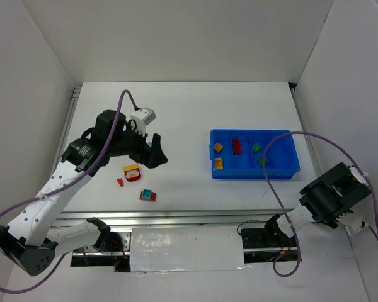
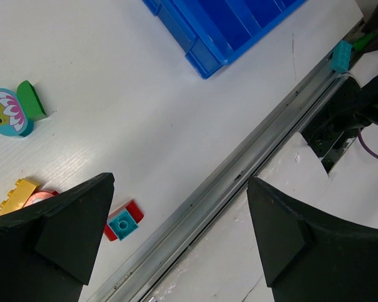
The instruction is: Sort the legos into containers by color
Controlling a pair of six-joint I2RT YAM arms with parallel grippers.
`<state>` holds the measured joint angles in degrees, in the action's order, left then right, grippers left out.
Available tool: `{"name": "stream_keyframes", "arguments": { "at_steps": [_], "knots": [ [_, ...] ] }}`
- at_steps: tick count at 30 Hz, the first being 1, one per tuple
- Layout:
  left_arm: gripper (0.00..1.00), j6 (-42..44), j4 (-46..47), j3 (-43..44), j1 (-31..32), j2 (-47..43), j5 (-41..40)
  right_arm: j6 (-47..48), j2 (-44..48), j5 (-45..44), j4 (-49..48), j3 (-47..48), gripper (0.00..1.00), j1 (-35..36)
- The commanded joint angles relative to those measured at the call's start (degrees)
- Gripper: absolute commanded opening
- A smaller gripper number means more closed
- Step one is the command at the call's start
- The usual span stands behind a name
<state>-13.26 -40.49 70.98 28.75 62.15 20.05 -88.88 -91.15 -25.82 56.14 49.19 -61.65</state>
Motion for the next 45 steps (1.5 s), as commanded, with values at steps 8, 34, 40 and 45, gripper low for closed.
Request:
{"name": "stream_keyframes", "arguments": {
  "at_steps": [8,34,40,45],
  "knots": [
    [0.99,2.1,1.3,2.4,-0.2,1.0,-0.5,-0.1,0.3,-0.7,-0.3,1.6,0.61,-1.0],
    [1.00,2.1,1.8,1.2,-0.5,-1.1,0.0,10.0,7.0,2.4,-10.0,-2.3,0.00,-0.8],
    [0.99,2.1,2.3,0.5,-0.5,-2.5,0.3,11.2,9.4,4.6,-9.9,-2.6,0.00,-0.1],
    [1.00,2.1,2.6,0.3,-0.5,-3.3,0.1,11.8,11.6,6.4,-10.7,-4.9,0.00,1.1]
  ]
}}
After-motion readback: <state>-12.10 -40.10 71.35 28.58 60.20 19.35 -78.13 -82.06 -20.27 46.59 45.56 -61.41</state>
